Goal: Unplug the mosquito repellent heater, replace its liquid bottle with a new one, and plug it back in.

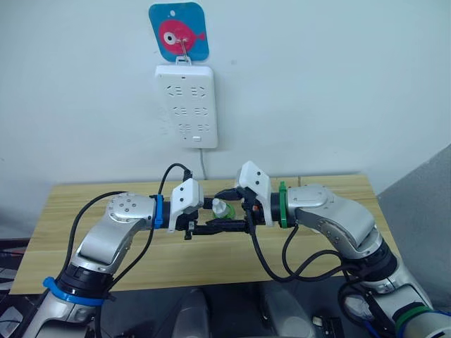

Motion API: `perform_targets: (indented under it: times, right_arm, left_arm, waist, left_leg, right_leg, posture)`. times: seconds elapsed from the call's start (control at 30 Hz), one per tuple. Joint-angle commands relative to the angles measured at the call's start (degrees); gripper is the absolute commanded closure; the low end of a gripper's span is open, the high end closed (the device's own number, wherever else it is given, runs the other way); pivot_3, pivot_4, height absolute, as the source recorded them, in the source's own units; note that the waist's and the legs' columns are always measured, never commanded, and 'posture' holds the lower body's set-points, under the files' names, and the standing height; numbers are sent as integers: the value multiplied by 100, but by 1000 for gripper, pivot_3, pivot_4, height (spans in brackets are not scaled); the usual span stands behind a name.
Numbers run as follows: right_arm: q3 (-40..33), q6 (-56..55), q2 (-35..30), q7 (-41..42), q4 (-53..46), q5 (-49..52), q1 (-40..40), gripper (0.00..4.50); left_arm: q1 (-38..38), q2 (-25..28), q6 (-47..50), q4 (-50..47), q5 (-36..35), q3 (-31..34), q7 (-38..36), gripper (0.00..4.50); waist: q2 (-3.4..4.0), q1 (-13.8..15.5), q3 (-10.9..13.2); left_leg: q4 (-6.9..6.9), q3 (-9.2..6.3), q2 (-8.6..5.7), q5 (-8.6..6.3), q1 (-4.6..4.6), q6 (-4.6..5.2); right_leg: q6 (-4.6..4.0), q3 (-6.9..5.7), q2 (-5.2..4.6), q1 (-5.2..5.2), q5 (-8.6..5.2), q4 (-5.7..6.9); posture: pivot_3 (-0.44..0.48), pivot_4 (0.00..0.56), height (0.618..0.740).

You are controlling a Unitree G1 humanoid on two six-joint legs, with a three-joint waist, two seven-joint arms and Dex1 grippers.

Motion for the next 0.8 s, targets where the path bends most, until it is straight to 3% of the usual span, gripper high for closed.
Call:
perform_targets:
  times: [0.03, 0.13, 0.3, 0.47, 0.7, 0.8]
  right_arm:
    - [-20, -276, -12, 128, -39, -137, -75, 2427]
    - [2, -402, -19, 203, 5, -233, -64, 3405]
    - [-4, -721, 36, 318, 129, -381, -35, 3401]
    - [-125, -1001, 142, 390, 316, -426, -81, 3401]
    - [-549, -933, 193, 422, 443, -209, -163, 3401]
    - [-737, -845, 194, 460, 498, -104, -212, 3401]
  left_arm:
    - [9, 43, 42, -256, -99, 99, 9, 2276]
    - [17, 75, 76, -286, -114, 124, 13, 2276]
    - [72, 62, 173, -288, -209, 239, 61, 2276]
    - [108, -31, 419, -216, -764, 577, -53, 2276]
    - [126, -107, -566, 311, -375, 702, -23, 45]
    - [259, -149, -580, 325, -458, 737, 36, 0]
  waist:
    - [2, 0, -33]
    - [0, -1, -82]
    - [3, -5, -166]
    - [1, -12, -275]
    - [5, -13, -464]
    - [8, -16, -531]
  left_leg:
    - [0, 0, 0, 2, 1, 1]
    - [-1, 1, -1, 5, 7, 2]
    - [-1, 1, -1, 5, 16, 2]
    - [-2, 1, 0, 6, 19, 1]
    - [-1, 2, -9, 12, 32, -2]
    - [-1, 3, -16, 14, 35, 0]
  right_leg:
    - [-2, -1, 1, 0, 2, 0]
    - [-3, -3, 2, 4, 2, 2]
    - [-4, -2, 5, 9, 2, 8]
    - [-4, -2, 4, 11, 3, 9]
    - [-6, 0, 7, 19, 4, 17]
    - [-8, 1, 9, 21, 5, 18]
  posture:
    - [-119, 128, 740]
    - [-113, 122, 740]
    - [-111, 98, 740]
    - [-114, 76, 740]
    - [-112, 55, 740]
    - [-108, 50, 740]
